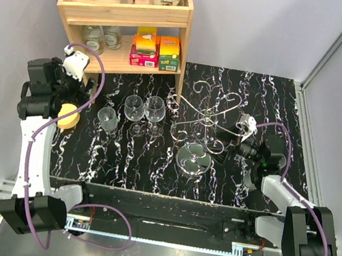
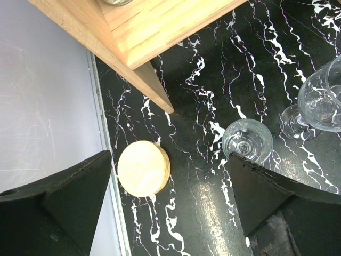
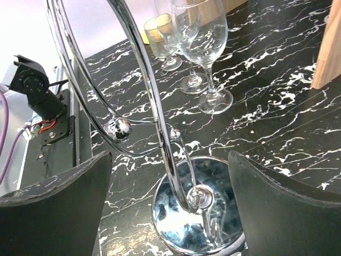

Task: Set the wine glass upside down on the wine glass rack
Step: Move the wine rack to the center of the board, then pick up the wine glass at the center of the board, then adjust the wine glass.

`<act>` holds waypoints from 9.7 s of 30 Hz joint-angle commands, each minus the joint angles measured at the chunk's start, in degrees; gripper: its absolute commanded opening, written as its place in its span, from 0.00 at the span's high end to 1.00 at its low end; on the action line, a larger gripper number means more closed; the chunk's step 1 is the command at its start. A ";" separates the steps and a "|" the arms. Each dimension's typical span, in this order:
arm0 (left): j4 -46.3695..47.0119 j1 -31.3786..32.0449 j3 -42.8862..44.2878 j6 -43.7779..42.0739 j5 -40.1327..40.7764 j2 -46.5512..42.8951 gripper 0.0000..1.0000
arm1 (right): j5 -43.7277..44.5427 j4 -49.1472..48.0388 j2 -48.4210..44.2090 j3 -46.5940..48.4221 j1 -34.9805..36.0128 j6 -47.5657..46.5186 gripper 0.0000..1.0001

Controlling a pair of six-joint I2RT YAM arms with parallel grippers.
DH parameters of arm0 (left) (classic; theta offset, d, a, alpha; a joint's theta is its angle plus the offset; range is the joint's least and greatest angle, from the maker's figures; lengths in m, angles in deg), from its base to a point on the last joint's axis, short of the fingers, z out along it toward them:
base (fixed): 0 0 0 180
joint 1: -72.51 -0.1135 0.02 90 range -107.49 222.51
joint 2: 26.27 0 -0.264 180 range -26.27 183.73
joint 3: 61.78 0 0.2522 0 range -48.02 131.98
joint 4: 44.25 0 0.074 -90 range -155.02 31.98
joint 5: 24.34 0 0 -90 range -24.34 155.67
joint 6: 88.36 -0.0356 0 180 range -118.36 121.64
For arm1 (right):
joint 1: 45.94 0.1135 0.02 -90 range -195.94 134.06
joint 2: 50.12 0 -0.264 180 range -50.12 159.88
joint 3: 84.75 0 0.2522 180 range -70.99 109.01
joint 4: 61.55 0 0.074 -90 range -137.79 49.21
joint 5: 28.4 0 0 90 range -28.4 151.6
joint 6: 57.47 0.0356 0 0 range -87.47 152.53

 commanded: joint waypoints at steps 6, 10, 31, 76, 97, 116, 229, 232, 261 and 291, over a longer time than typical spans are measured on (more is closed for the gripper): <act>1.26 0.17 2.75 0.78 -0.73 -1.10 0.05 | -1.24 -0.30 -3.45 0.81 -3.65 -1.11 0.04; 1.26 0.17 3.54 1.83 -0.81 -1.45 0.05 | -1.86 1.53 -4.24 1.51 -6.81 -0.49 0.04; -0.67 0.17 5.82 4.47 -7.76 -2.50 0.01 | 13.95 46.34 -8.46 22.16 -19.30 -21.84 0.05; -2.61 1.66 8.73 6.06 -7.32 2.07 0.01 | 57.91 96.54 -8.99 40.89 -19.48 -37.14 0.20; -2.69 2.81 4.07 2.81 -8.73 -0.04 0.01 | 54.39 101.74 0.06 41.42 -29.23 -44.70 0.34; -2.78 3.34 4.07 1.66 -7.67 0.22 0.01 | 50.79 94.97 9.46 37.90 -30.38 -43.47 0.49; 78.05 49.04 45.82 83.48 -30.63 36.34 0.01 | 13.94 -17.17 17.98 81.57 -14.21 78.95 1.00; 73.34 51.40 50.81 77.35 -29.03 38.19 0.01 | 16.59 -18.24 19.92 83.77 -12.89 79.40 1.00; 63.22 61.16 74.99 46.66 -16.73 52.51 0.01 | 21.25 -22.19 21.07 81.06 -11.13 87.84 1.00; 62.78 57.22 82.38 56.59 -18.65 54.54 0.01 | 18.27 -20.08 18.96 80.00 -10.78 87.05 1.00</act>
